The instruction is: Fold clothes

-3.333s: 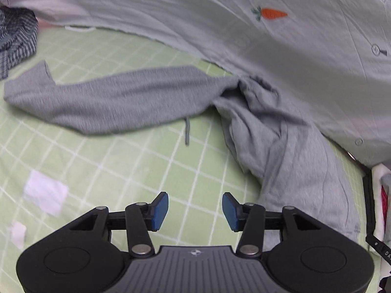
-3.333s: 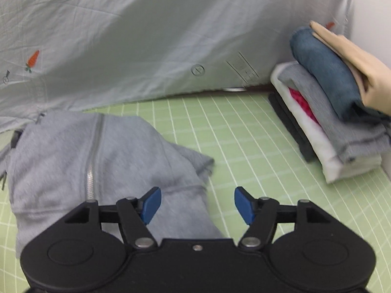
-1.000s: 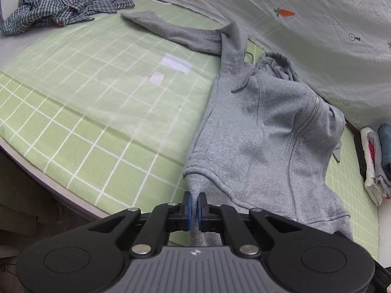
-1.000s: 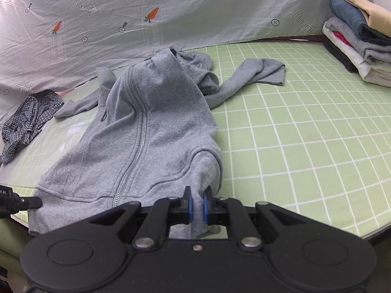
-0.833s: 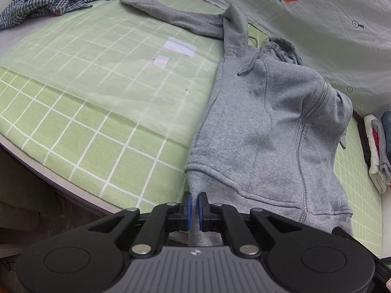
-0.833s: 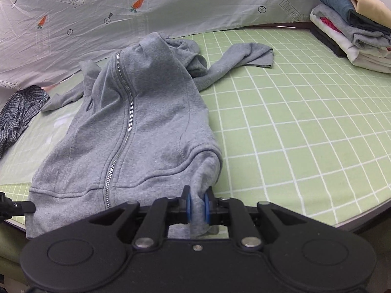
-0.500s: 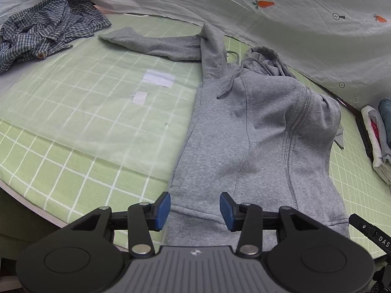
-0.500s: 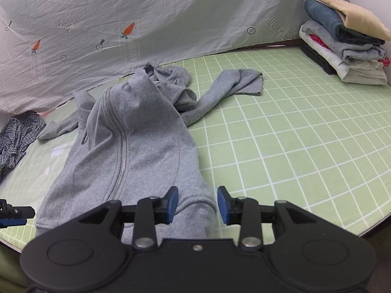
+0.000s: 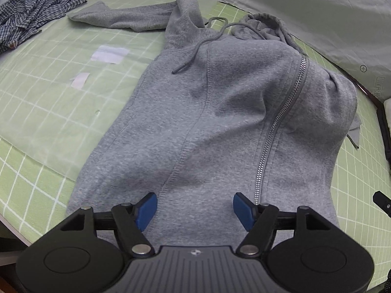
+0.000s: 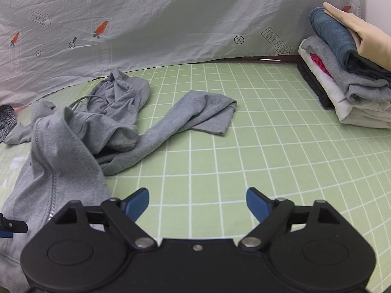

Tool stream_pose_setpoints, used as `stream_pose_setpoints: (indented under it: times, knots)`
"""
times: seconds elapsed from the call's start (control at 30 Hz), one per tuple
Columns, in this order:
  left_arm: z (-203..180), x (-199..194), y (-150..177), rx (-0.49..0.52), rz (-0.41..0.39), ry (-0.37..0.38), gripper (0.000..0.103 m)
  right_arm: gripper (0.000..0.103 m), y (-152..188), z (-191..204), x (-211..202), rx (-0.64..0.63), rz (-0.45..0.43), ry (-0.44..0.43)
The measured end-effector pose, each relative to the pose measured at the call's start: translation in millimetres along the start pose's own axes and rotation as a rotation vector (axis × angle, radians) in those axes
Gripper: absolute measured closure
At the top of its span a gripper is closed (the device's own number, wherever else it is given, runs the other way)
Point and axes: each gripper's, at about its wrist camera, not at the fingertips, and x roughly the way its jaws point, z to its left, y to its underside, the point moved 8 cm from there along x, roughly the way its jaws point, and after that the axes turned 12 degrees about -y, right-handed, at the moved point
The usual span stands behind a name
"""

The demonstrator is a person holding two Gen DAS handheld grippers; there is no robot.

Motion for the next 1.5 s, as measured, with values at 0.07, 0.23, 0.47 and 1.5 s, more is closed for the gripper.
stream_pose_setpoints:
  times: [0.07, 0.23, 0.47, 1.5]
  knots:
    - [-7, 6, -4, -0.026, 0.005, -0.019, 0.029, 0.009, -10, -17, 11, -0.018, 0.007, 0.017]
    - [-15, 18, -11, -0.091, 0.039, -0.057, 0.021, 0.009, -35, -52, 42, -0.022, 0.024, 0.008]
    - [-34, 31, -21, -0.048, 0.082, -0.127, 0.004, 0.035, -72, -71, 103, -0.033, 0.071, -0.076]
    - [-46, 40, -26, 0.034, 0.093, -0.222, 0.000, 0.096, -64, -181, 52, -0.248, 0.030, 0.464]
